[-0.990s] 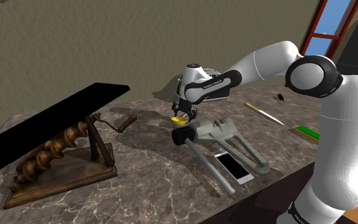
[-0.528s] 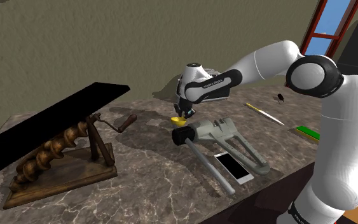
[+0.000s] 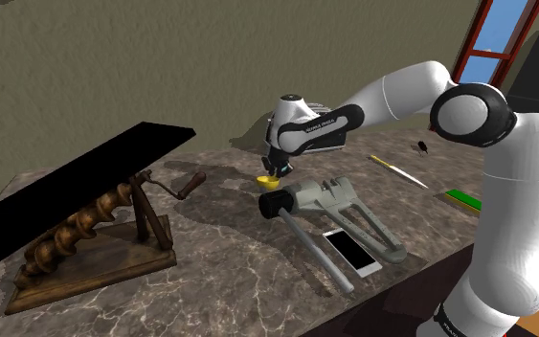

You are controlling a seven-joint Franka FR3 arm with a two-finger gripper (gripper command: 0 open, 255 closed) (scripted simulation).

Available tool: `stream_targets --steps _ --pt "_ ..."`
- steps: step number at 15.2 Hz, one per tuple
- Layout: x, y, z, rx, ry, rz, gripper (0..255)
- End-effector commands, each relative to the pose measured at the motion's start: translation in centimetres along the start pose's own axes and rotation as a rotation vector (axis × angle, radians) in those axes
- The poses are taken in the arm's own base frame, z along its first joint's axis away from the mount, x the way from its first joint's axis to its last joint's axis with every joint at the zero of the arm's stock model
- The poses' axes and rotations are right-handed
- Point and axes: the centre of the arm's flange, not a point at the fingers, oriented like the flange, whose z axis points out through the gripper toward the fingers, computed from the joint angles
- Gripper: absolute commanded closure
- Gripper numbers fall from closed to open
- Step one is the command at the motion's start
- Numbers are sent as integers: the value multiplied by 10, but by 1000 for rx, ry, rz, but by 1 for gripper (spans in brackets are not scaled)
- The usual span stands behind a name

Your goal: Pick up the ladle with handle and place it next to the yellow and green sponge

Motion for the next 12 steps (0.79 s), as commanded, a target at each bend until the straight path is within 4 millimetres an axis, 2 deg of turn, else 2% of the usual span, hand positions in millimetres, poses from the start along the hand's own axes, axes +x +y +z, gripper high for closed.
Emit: stream_targets --steps 1,12 --pt "0 1 -6 -4 -2 -1 255" --pt "9 -8 -62 -4 -2 -1 255"
